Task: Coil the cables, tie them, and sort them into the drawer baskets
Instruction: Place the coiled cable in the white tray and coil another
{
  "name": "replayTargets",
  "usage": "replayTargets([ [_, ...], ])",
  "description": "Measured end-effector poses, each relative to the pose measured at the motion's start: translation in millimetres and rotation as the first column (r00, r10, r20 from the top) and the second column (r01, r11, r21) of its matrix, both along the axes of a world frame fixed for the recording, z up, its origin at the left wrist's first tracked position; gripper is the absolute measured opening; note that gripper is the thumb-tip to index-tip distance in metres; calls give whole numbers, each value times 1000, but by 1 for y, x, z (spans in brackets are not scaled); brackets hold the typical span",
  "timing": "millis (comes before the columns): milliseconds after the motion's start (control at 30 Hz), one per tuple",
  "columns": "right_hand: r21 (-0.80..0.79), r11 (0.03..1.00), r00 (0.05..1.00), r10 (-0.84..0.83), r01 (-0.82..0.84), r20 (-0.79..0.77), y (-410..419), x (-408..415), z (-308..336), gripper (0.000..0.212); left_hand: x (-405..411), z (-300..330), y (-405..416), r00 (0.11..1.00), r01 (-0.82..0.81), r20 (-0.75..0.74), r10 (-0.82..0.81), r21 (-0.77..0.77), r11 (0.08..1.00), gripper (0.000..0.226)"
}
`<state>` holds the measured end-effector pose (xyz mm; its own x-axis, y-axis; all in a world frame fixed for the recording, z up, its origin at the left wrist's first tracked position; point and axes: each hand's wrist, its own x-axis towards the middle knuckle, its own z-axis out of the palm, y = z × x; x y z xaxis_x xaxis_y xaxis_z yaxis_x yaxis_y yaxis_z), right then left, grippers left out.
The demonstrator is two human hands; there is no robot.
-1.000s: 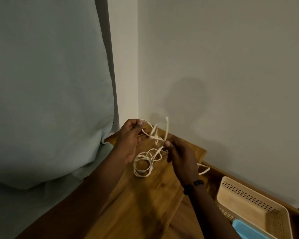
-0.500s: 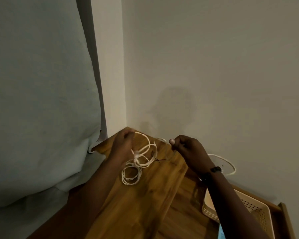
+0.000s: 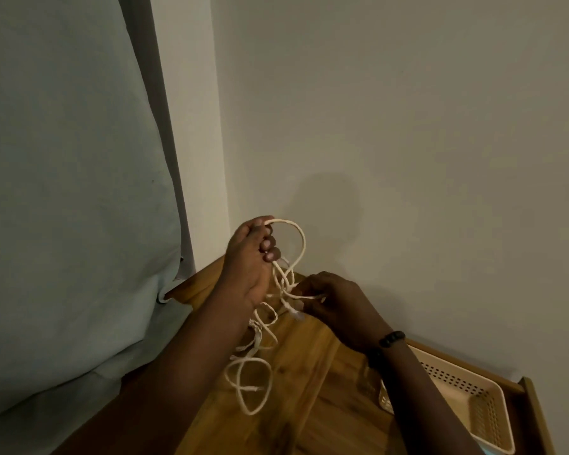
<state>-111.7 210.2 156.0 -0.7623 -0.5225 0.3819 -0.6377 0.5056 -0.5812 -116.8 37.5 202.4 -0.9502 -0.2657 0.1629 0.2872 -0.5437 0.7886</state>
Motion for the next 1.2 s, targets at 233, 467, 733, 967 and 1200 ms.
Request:
replayTargets([
  [233,-423,900,990,-137,108,-37,8,-5,3,14,-8,-3,-26,992,-128,2,128,62,990,22],
  [467,-650,742,987,-129,163,101,-4,0,28,16,25,-27,13,962,245,29,-273,-539,806,46],
  [733,-769,634,969,126,86,212,9,8,34,26,13,-20,7,974,150,-52,-220,-581,800,49],
  [967,-635,743,860,450,-212,239,37,10,24,21,-6,-16,-12,982,170,18,-186,-502,848,59],
  [1200,211,973,930,7,-91,368,44,6,4,38,-21,0,-36,990,-136,-9,139,143,980,52],
])
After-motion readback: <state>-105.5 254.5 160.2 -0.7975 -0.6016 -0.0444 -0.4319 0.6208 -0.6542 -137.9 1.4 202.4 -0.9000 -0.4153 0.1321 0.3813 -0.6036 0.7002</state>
